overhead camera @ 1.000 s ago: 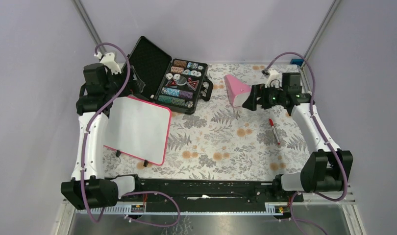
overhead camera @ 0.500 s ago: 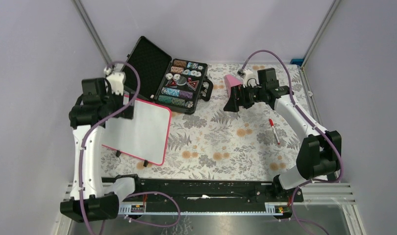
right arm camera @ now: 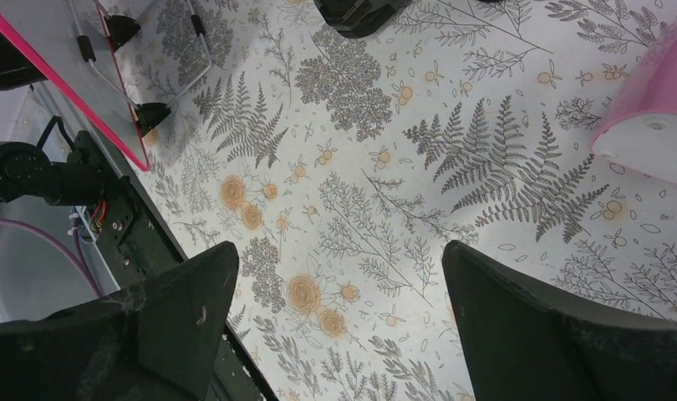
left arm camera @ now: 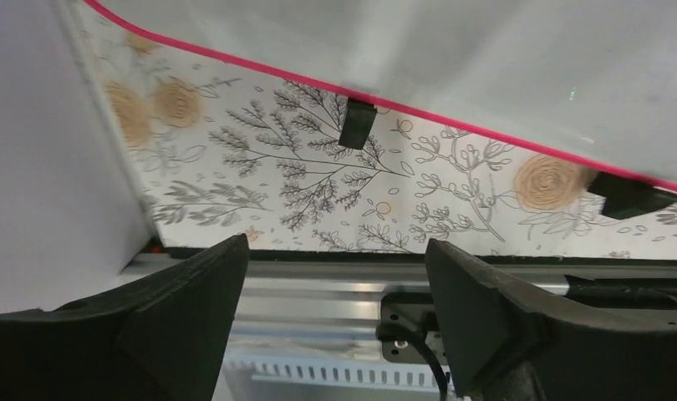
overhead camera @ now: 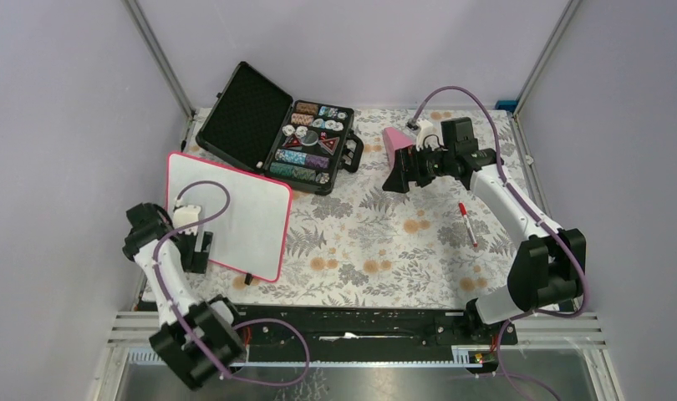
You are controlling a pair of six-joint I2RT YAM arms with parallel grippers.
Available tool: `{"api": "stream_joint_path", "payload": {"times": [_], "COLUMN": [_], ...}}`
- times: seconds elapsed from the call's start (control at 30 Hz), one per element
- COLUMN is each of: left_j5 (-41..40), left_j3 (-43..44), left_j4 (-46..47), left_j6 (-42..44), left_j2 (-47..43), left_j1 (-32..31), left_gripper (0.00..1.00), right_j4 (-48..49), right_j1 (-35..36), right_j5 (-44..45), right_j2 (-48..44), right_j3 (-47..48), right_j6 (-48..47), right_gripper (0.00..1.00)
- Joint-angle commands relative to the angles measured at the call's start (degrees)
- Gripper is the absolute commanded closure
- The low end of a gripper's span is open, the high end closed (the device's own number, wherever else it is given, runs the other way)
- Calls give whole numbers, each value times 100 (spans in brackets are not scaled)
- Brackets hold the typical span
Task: Write a sentence on the whiteboard
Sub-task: Move the whiteboard stand to the center of the board.
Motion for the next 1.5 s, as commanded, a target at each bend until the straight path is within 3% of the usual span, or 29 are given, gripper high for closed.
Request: {"api": "stream_joint_path", "payload": {"times": [0.0,0.17,0.5,0.87,1.17,1.47], "left_j5": [1201,1979,2527,3140,3041,3088], "left_j3": [-292,-687,-1274,-1329,-1459,-1364], "left_j4": [1036,1275,2451,2880,3226,2922], "left_j6": [1228,1908,1724,1473,1268,1754], "left_j2": [585,940,1481,2070,2174,2345], "left_j1": [1022,1463,1463,1218,712,390], "left_gripper": [19,28,39,47,70,100], "right_j4": [-75,-133,-137,-136,-133,-133], "right_j1": [-13,-13,-13,-61,-98,-184], "right_j5": [30,161,441,595,597,587], "right_j2": [-257,-237,-286,-262,-186,-149], "right_j3": [-132,-177,-131,-154,-142,-133], "right_j6": [-150,-207,-161,-181,-210,-218], "right_gripper": [1,1,1,1,1,1]}}
